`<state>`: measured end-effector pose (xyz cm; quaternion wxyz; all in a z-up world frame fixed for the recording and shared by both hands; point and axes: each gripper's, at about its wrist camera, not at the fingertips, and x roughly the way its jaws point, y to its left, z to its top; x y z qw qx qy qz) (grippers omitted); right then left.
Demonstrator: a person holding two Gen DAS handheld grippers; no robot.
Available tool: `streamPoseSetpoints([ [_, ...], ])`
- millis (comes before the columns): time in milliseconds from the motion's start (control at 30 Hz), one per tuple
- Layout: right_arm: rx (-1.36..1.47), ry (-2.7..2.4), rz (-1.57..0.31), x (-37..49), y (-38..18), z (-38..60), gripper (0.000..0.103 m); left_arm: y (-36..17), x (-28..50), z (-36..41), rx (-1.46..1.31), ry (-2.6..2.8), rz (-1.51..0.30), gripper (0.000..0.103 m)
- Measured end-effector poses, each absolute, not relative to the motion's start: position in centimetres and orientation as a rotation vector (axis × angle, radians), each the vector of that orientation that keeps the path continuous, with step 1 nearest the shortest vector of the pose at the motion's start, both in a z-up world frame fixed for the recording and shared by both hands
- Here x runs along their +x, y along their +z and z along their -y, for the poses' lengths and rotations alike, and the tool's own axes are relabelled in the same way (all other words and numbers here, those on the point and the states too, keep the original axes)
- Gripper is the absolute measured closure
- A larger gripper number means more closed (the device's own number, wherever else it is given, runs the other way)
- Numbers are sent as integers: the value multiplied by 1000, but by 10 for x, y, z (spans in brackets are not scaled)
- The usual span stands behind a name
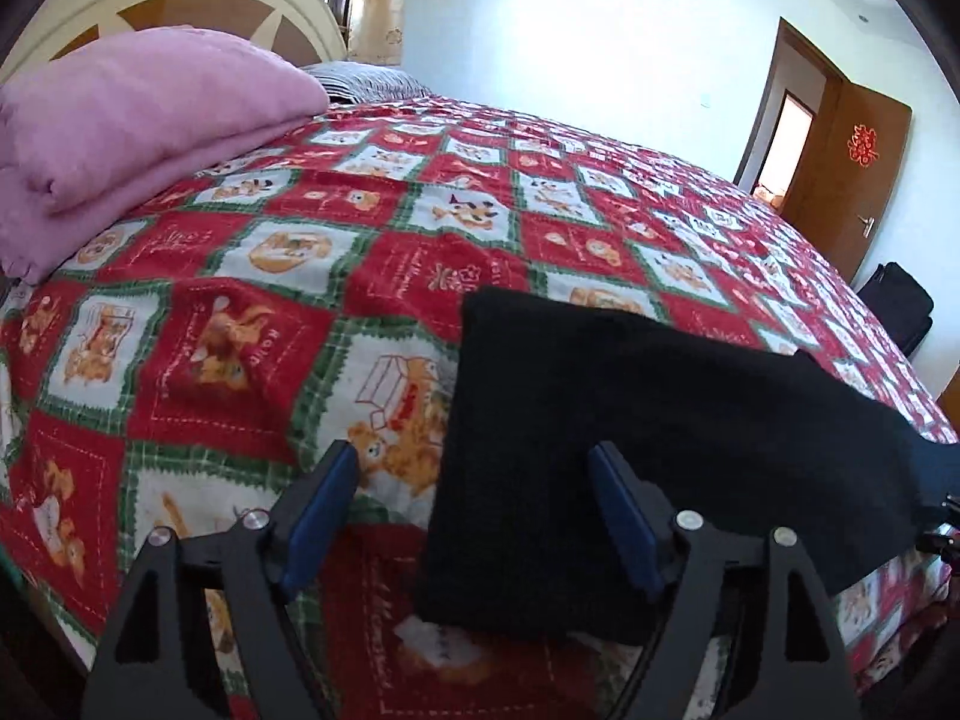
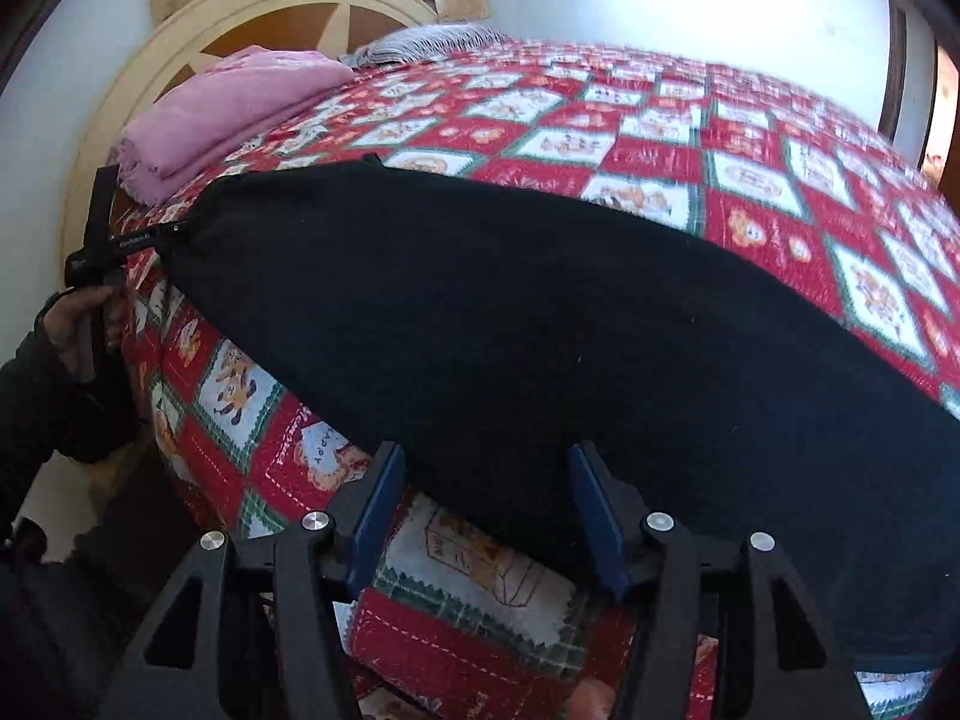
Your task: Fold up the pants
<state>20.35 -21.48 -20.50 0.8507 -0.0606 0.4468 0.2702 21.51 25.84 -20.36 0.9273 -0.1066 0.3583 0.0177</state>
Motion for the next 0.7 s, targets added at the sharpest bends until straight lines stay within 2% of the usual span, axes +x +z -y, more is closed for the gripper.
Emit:
streamPoseSetpoints([
  [167,-62,503,-883,201,-181,252,44,-174,203,-244,-161,85,-644,22],
  [267,-5,389,-842,205,-163,296,44,-153,195,-227,-148,50,-590,19],
  [333,49,272,-819,201,-150,338,44,-145,194,-213,-156,-4,-574,13],
  [500,109,-20,-861,204,-154,431,44,-154,211,-163,-154,-172,-621,12],
  [700,121,-91,-943,184,-177,467,45,-170,217,-109,-112,-292,-675,12],
])
